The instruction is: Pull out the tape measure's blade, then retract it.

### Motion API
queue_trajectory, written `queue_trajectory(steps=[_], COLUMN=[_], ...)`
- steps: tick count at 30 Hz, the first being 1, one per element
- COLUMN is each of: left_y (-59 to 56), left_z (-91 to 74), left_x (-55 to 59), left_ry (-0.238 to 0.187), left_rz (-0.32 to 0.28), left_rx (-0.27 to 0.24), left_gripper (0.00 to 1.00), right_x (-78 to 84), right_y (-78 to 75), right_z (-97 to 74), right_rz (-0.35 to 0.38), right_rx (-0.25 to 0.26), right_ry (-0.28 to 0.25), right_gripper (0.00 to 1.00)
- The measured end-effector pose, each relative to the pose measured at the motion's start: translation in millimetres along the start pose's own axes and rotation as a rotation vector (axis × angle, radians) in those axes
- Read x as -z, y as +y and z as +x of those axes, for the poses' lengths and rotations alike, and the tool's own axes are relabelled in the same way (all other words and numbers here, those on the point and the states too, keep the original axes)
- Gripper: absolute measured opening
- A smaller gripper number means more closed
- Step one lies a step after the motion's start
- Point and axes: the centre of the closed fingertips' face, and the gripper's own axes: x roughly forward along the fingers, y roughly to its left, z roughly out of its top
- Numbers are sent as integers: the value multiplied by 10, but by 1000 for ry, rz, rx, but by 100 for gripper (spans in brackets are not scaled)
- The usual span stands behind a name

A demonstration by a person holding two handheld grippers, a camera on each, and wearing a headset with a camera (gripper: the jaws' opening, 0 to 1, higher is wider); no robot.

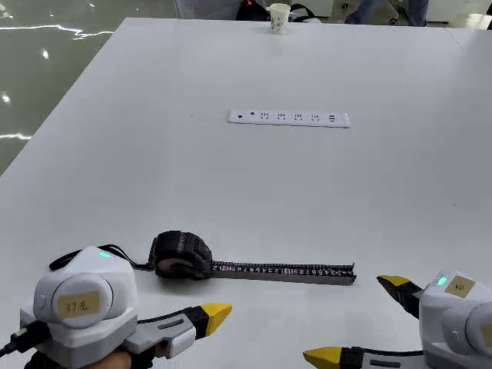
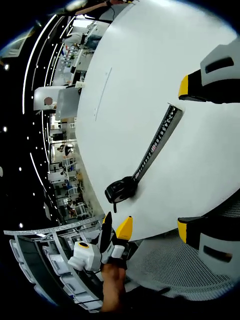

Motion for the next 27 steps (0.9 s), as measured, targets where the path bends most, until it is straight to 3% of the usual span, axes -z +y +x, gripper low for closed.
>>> queue_trajectory(steps=[27], left_y=[119], left_z=[284], left_x=[-83], left_ry=[3], left_rz=[-68], left_rx=[-63], left_gripper=[92], right_x=[91], right_y=[-347], right_z=[109], right_rz=[-138], right_rx=[-75], right_ry=[63], right_gripper=[73])
